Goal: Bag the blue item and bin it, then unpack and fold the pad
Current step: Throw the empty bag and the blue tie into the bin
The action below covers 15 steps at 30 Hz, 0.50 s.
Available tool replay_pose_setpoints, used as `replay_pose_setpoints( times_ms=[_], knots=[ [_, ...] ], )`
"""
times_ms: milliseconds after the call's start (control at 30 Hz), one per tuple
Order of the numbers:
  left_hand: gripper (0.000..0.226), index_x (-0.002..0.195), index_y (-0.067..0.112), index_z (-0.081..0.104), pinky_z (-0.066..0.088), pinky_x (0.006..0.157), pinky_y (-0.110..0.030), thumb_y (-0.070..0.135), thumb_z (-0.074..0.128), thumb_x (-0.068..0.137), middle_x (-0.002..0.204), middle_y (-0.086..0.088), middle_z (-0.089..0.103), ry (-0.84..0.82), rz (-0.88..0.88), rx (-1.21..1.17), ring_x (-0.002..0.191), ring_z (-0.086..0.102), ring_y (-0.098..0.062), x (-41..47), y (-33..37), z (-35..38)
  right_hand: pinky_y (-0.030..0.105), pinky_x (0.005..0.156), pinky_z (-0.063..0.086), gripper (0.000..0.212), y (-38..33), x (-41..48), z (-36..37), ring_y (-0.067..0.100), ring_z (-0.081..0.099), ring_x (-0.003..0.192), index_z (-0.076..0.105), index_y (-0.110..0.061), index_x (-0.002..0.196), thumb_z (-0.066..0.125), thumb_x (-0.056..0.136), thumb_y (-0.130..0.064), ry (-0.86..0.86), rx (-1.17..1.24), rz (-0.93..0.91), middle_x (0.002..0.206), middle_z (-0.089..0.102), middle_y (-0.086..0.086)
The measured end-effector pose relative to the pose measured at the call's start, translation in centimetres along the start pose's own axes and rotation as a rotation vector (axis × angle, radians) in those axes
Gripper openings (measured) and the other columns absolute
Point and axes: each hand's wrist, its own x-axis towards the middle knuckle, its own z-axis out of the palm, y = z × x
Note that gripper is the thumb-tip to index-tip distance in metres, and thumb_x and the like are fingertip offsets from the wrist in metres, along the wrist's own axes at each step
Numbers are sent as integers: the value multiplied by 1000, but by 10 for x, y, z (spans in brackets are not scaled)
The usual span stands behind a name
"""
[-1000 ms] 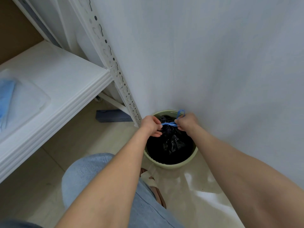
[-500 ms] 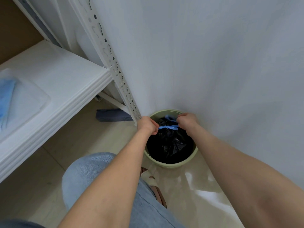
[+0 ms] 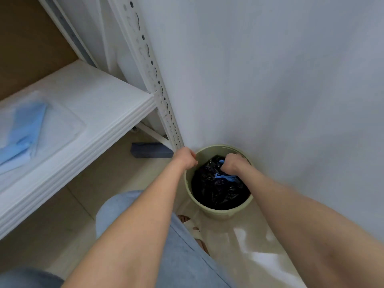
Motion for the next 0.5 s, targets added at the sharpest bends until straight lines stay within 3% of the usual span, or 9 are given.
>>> replay_pose_setpoints(
  times_ms=[67,133,200,333,500],
  knots=[
    [31,119,12,66,43,100,-28,15,63,88,126,-7,63,37,18,56,118,57,-22,-5,-4,-11,40,96,46,44,-4,-6,-5,39,47,121,53,-6,126,48,88,-29,51,-75,6,139,43,21],
    [30,116,10,68,45,97,-29,13,60,88,123,-9,64,66,22,97,116,58,-24,-12,-8,-23,42,107,39,59,-11,-15,-9,39,40,129,46,-9,136,53,87,-40,86,-120,-8,143,37,19],
    [30,116,10,68,46,95,-29,11,59,87,123,-9,64,92,42,114,115,59,-25,-19,-11,-37,42,107,38,63,-21,-25,-16,38,39,130,44,-11,138,56,87,-46,129,-123,-40,142,36,18],
    [29,118,11,65,46,92,-29,13,58,89,125,-8,62,158,80,129,113,59,-24,-34,-21,-65,41,102,39,46,-48,-46,-30,33,38,128,46,-13,136,49,94,-30,256,-109,-128,140,35,15],
    [25,113,15,66,51,87,-33,14,55,90,120,-6,61,283,115,198,105,59,-24,-51,-35,-93,40,99,41,42,-80,-66,-43,31,37,125,49,-11,134,49,96,-30,373,-100,-249,137,37,15]
  ],
)
